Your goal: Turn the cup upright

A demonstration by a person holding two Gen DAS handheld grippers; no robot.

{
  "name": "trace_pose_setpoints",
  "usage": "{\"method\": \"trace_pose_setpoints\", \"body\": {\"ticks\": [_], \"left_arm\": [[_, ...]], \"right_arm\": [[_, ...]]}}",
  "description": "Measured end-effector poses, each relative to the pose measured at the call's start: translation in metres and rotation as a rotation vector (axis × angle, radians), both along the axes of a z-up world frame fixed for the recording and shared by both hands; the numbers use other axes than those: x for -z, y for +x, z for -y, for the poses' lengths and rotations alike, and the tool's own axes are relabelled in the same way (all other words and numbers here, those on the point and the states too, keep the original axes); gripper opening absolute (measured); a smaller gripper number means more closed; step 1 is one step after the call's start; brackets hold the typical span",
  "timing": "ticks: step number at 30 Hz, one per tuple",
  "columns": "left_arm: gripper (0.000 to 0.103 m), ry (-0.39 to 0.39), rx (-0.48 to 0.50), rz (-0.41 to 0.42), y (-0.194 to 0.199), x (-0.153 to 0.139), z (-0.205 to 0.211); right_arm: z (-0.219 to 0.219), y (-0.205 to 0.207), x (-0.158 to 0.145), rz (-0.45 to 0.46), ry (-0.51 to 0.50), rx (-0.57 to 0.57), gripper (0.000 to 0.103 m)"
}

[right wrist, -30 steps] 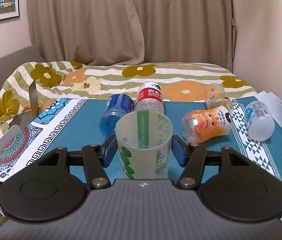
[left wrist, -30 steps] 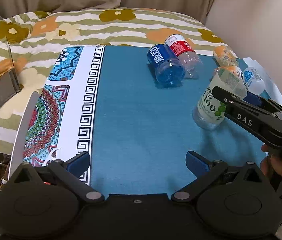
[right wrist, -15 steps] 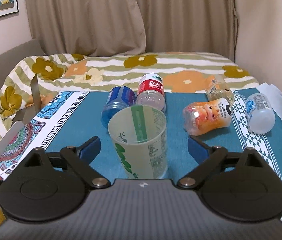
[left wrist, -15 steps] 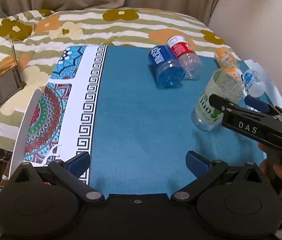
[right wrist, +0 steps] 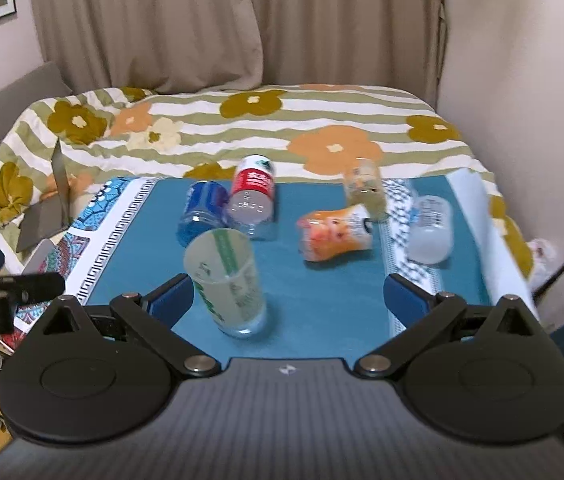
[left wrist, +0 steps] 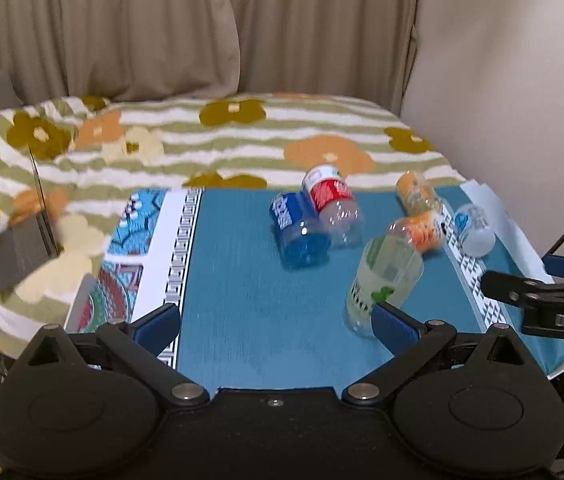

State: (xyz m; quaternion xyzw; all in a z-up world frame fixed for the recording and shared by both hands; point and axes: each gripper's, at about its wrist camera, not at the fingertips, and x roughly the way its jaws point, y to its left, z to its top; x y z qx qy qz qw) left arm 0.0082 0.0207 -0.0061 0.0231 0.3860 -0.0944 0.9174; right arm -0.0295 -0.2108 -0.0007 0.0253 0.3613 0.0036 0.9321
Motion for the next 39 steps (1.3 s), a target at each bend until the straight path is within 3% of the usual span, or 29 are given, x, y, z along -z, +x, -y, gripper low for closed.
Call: {"method": "trace_pose_setpoints", "body": {"ticks": [6, 14, 39], "left_arm": [[0.103, 0.035, 0.004, 0.053, -0.011, -0.001, 0.009], [0.103, 0.042, -0.005, 0.057, -0.019, 0.002, 0.013], [0.103, 0.057, 0.007, 0.076, -0.02, -0.001, 0.012]], "right_arm": [[0.011, -0.01, -0.006, -0.063, -0.027, 0.021, 0.103], [0.019, -0.017, 0.002, -0.13, -0.042, 0.072, 0.103], [0.022, -0.018, -0.001, -0.126, -0.024, 0.099, 0.103]]}}
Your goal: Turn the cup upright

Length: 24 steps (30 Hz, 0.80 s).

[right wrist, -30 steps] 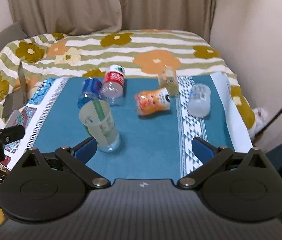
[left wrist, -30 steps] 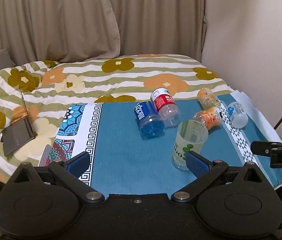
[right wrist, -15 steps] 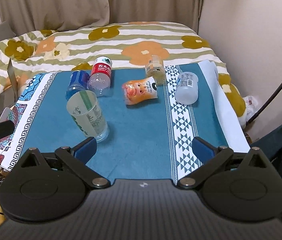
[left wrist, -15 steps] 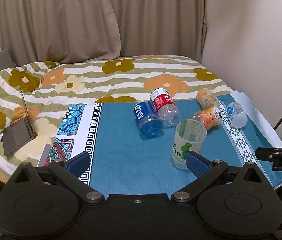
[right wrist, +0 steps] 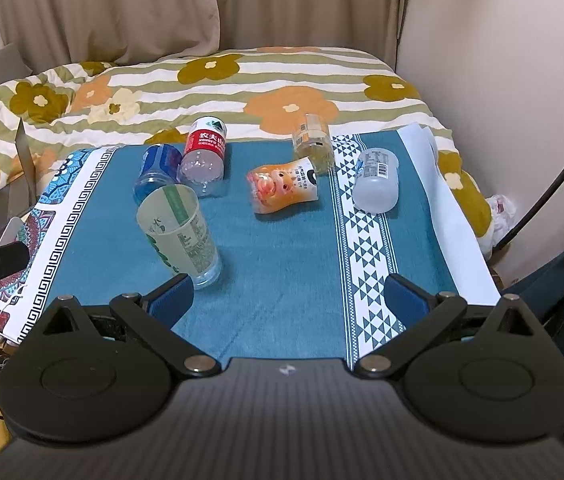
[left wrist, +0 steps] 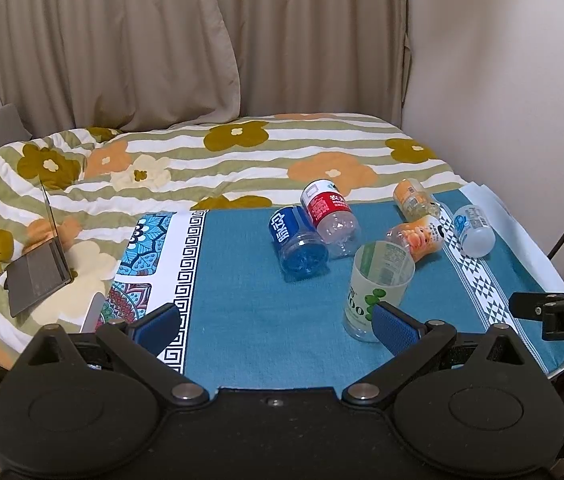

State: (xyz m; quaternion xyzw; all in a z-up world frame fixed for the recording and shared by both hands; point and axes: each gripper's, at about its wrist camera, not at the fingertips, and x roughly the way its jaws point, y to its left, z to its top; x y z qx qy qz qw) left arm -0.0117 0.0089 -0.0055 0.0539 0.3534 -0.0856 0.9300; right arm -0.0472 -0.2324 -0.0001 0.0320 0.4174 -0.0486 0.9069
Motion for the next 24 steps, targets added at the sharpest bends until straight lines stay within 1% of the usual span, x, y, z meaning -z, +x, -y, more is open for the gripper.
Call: {"method": "trace_pose_setpoints", "body": {"ticks": [8, 24], "left_arm": [[0.103, -0.008, 0.007, 0.001, 0.0003, -0.0008, -0.0007], [0.103, 0.004, 0.001, 0.001, 0.0028, -0.0002, -0.0015]], "right_arm": [[-0.0021, 0.002, -0.0013, 0.004, -0.003, 0.002, 0.103], [-0.0024, 0.0025, -0.0011, 0.003, -0.005, 0.003, 0.103]]}}
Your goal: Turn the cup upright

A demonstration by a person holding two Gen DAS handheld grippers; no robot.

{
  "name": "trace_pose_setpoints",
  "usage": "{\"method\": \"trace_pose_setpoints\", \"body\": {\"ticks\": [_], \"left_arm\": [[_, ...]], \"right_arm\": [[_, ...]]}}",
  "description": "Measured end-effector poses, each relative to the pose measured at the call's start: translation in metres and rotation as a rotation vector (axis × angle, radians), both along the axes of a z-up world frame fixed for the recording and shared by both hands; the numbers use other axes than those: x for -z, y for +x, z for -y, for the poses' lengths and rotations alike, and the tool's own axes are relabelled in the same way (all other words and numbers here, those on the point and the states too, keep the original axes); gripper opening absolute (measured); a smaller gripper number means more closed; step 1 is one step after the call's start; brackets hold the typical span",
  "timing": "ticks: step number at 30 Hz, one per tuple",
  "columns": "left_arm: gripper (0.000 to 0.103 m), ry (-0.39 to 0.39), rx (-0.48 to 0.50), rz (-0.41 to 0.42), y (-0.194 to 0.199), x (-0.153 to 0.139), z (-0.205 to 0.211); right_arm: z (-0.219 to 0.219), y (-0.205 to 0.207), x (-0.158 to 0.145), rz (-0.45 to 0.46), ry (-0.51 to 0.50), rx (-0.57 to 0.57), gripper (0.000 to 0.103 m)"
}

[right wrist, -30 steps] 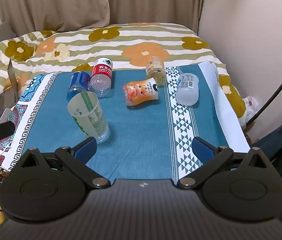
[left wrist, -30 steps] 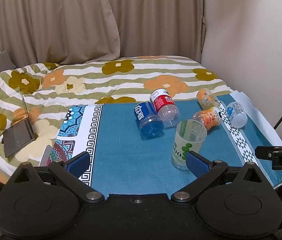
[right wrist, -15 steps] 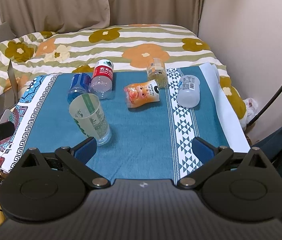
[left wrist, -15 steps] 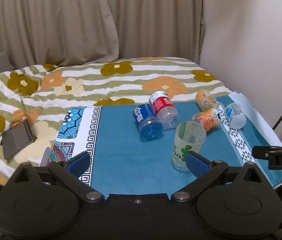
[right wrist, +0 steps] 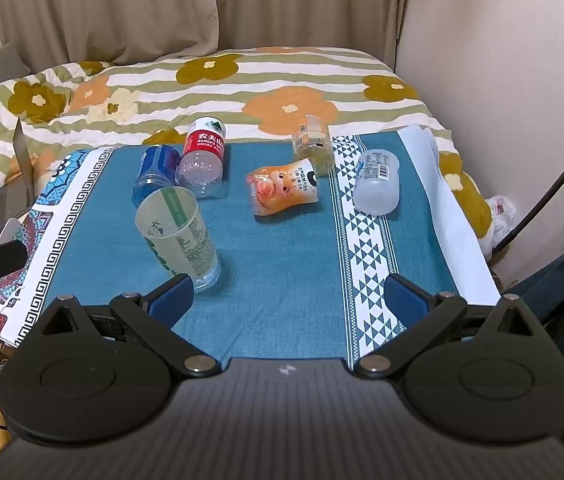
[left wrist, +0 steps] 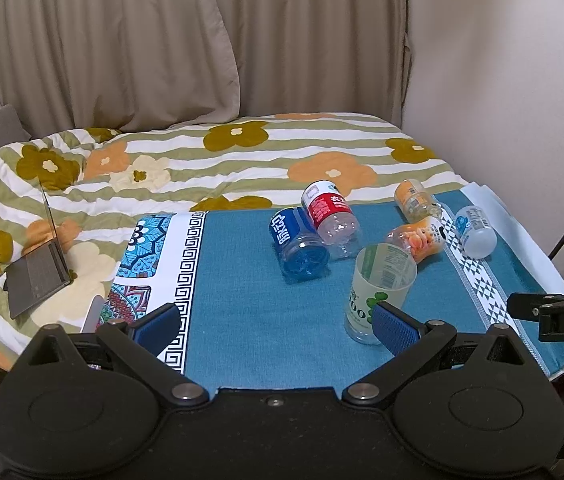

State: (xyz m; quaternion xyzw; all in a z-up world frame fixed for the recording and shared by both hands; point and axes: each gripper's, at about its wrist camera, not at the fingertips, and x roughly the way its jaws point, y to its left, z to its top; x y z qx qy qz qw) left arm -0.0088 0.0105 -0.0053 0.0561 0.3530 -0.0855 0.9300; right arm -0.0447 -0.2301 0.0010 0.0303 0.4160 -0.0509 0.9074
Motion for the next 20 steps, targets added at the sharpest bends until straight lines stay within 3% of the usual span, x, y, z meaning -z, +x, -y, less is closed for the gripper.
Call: {"method": "trace_pose_setpoints", "body": {"ticks": [20], "left_arm": [[0.103, -0.003, -0.04, 0.009, -0.0012, -0.0012, 0.0002]], "right_arm": [[0.0029, 0.0008, 0.0011, 0.008, -0.005, -0.006, 0.103]]}}
